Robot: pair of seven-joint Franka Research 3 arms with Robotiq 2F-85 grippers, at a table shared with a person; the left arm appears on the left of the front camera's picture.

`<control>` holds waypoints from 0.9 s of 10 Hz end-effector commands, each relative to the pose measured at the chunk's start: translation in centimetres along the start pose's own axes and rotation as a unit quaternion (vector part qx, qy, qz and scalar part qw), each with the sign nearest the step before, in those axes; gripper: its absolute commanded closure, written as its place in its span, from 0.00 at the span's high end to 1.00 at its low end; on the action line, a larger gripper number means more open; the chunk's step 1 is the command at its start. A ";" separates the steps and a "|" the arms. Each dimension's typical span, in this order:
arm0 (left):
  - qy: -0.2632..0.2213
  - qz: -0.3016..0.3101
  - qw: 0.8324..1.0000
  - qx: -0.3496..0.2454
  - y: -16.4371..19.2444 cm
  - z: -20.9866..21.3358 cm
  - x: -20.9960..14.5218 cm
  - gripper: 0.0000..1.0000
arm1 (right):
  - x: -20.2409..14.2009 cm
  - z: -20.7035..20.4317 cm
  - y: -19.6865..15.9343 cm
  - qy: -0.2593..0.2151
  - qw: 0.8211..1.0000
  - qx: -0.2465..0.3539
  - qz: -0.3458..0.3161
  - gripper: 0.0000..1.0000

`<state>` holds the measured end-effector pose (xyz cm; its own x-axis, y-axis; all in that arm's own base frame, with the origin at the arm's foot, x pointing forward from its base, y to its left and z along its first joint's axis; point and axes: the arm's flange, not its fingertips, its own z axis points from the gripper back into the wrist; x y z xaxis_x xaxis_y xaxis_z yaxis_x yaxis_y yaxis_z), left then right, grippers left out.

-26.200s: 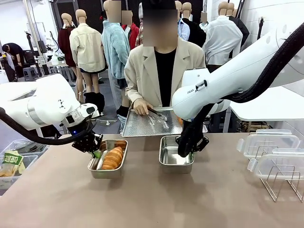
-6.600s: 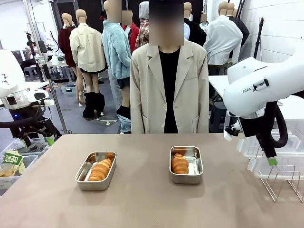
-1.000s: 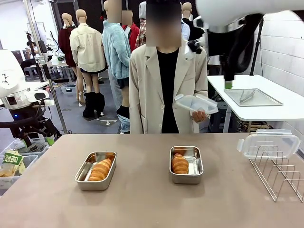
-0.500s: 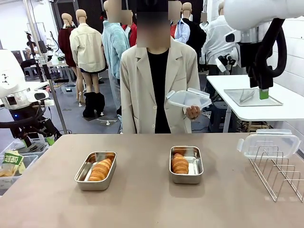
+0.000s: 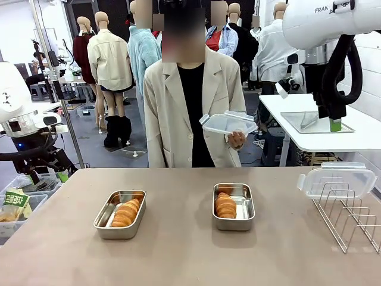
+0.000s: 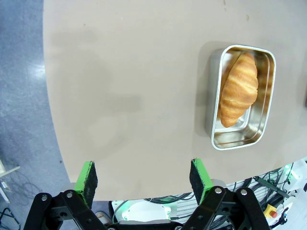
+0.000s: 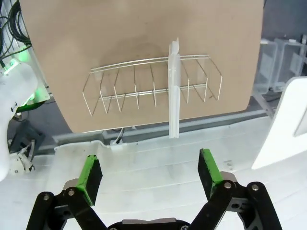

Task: Place the bread in airtight containers.
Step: Pick up one Airtight Container lid and hand it to the human.

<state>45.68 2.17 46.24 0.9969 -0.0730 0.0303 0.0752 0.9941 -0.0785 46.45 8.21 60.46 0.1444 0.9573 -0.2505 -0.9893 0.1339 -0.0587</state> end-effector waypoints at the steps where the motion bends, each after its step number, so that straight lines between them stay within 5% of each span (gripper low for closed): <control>1: 0.000 0.000 1.000 0.004 0.0 0.2 0.1 1.00 | 0.2 0.3 0.1 0.000 1.000 -0.001 0.006 1.00; 9: 0.000 0.000 1.000 0.004 0.0 0.2 0.1 1.00 | 0.2 0.3 0.1 0.000 1.000 -0.001 0.006 1.00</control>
<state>45.68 2.17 46.24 0.9969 -0.0730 0.0303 0.0752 0.9941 -0.0785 46.38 8.62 60.56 0.1375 0.9580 -0.2517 -0.9901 0.1260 -0.0613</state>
